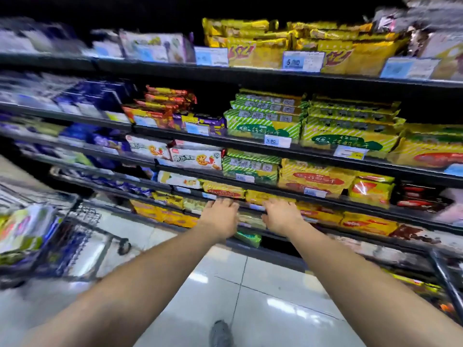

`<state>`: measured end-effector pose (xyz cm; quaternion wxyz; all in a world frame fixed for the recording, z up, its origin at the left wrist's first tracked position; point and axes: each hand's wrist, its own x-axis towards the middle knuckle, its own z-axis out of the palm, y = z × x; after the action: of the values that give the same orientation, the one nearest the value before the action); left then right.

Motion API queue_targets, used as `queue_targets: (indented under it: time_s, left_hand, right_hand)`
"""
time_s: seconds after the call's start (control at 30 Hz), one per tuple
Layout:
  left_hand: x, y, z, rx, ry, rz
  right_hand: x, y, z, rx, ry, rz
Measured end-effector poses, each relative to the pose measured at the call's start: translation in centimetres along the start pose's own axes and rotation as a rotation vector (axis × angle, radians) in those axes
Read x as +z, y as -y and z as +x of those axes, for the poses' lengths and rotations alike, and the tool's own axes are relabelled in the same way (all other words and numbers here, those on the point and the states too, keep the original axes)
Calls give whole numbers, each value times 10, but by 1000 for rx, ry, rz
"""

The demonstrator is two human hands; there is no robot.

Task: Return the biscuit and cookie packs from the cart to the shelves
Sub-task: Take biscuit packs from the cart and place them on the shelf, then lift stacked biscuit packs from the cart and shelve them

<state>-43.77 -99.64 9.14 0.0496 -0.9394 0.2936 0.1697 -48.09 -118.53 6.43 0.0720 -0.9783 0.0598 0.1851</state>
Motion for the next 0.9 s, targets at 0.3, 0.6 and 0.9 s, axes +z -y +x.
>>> queue_targets:
  time_s: [0.3, 0.6, 0.9]
  left_hand:
    - [28, 193, -125, -399, -58, -159]
    - [81, 420, -268, -657, -83, -219]
    - [103, 587, -362, -837, -170, -237]
  right_hand:
    - [-24, 236, 36, -393, -17, -137]
    - [-2, 519, 57, -625, 13, -232]
    - [13, 738, 76, -837, 63, -368]
